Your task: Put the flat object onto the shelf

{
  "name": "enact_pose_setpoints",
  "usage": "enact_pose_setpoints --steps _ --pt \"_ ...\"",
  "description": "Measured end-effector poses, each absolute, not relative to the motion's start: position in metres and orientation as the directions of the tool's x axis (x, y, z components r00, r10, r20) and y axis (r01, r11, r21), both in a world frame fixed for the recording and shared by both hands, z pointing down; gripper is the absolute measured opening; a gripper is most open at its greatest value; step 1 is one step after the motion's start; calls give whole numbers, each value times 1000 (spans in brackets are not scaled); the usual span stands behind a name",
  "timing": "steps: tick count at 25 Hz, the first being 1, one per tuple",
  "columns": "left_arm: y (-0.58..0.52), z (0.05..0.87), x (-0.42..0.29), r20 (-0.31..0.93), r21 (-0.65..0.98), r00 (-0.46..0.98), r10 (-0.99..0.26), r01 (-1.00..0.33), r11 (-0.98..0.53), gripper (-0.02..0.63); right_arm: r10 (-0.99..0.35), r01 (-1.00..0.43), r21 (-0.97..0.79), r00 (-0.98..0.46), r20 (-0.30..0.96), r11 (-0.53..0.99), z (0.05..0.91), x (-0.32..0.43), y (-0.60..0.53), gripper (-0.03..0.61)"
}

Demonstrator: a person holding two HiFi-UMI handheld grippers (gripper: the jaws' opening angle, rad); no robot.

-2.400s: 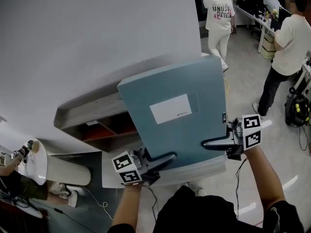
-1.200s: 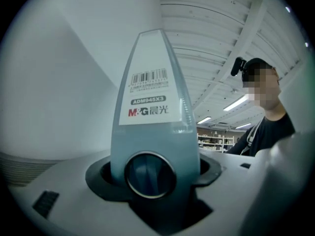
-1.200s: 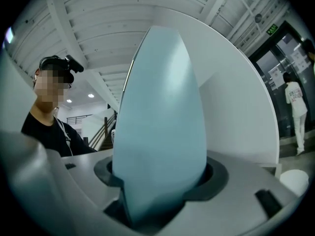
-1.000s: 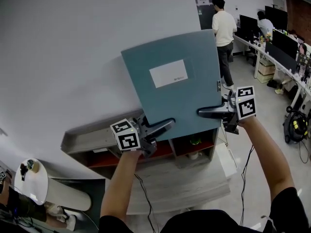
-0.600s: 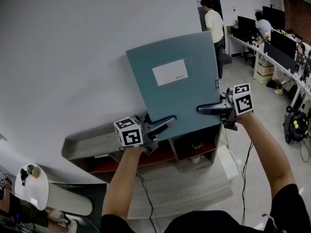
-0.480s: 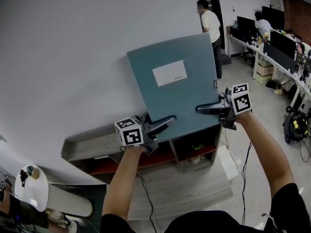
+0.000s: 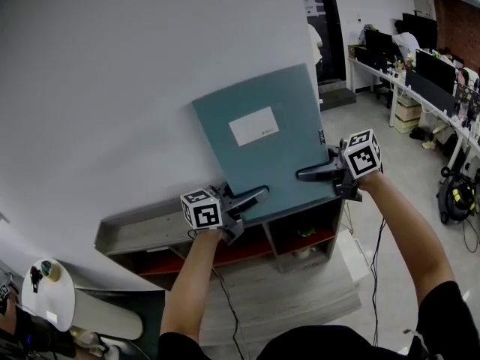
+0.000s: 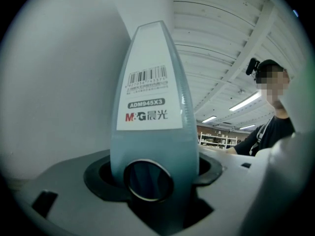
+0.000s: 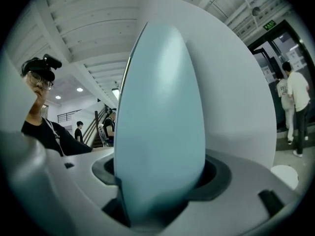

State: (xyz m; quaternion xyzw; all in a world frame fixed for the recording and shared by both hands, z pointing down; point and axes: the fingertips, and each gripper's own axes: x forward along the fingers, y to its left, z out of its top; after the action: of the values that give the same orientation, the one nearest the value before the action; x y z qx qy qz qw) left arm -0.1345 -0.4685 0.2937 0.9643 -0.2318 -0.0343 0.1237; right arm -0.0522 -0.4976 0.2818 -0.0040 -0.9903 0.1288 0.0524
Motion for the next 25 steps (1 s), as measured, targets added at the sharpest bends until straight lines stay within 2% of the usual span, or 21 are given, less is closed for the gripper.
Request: enact_pose_setpoints --steps 18,25 --pt "-481 319 -146 127 121 842 -524 -537 -835 323 -106 -159 -95 -904 415 983 319 -55 -523 400" --pt "-497 322 -145 158 107 820 -550 -568 -816 337 -130 -192 -107 -897 423 976 317 -51 -534 400"
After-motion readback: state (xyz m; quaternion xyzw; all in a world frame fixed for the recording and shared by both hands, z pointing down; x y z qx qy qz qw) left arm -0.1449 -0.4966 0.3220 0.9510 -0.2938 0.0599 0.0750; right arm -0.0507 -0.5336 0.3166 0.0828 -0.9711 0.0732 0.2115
